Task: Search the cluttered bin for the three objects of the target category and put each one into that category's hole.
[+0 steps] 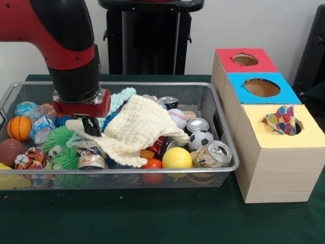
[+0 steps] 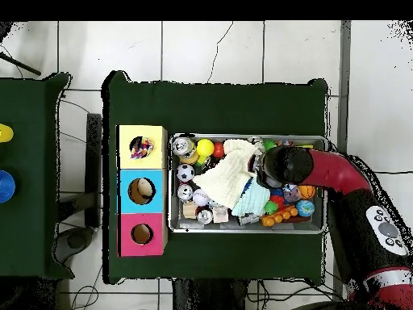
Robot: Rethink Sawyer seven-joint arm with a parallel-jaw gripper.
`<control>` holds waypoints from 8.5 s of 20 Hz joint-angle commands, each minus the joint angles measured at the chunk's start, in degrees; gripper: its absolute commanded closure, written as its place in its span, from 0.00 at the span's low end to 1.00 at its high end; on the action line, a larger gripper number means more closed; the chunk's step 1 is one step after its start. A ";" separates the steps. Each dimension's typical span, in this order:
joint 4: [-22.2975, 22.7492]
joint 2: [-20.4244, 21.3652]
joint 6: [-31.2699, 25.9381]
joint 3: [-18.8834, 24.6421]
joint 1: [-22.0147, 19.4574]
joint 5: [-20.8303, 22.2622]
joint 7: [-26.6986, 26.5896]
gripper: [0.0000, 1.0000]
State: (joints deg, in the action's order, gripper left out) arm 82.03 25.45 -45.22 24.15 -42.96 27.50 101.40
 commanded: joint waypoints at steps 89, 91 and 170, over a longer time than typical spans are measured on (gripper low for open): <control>-7.85 -2.14 -4.86 3.69 0.86 7.82 -11.30 1.00; -8.41 -2.45 -5.45 3.97 0.86 7.78 -11.93 0.00; 0.45 16.41 -15.20 -8.83 13.41 -4.82 3.59 1.00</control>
State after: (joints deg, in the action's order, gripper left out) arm 75.64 39.07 -53.22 20.09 -30.46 25.28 94.05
